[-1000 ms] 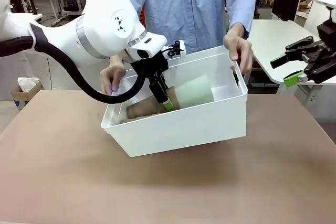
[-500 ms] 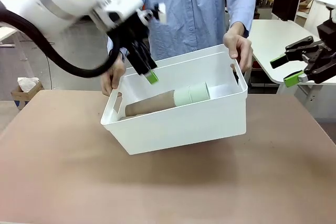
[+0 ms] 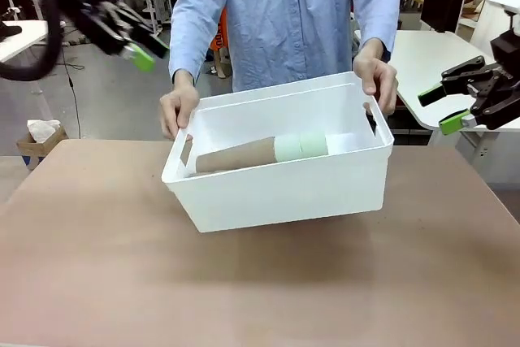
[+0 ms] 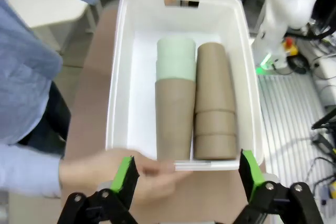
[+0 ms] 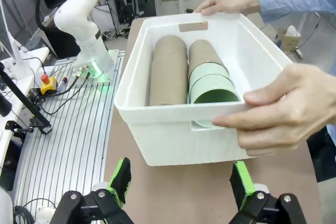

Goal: Stack the cups and store them in the basket.
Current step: Place the stack of Reusable plastic cups into the Pantry Basket.

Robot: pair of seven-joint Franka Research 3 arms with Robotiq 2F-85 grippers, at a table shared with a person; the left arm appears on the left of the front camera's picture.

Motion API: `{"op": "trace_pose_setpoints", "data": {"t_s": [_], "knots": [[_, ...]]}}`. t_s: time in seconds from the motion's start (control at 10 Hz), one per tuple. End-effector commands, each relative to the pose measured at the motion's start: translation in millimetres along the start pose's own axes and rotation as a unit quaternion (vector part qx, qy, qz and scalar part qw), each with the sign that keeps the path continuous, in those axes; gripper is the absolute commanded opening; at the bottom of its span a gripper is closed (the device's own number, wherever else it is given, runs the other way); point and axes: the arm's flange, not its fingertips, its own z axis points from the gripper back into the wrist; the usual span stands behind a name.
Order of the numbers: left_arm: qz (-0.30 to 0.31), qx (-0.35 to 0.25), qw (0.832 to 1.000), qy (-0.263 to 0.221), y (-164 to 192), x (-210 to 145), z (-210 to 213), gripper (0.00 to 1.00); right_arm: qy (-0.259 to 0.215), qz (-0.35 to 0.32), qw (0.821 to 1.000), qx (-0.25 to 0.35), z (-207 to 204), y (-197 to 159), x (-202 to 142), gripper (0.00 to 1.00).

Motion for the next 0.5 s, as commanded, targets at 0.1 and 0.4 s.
{"op": "trace_pose_setpoints", "data": {"t_s": [0.1,0.4], "knots": [[0.012,0.013,0.997,-0.073,-14.8,-55.9,41.0,1.0,-0.005,-0.004,1.0,0.002,1.4,0.1,3.0,1.0],[0.008,0.022,0.995,-0.101,-28.0,-98.3,57.4,1.0,-0.005,-0.004,1.0,0.002,1.4,0.1,3.0,1.0]]}}
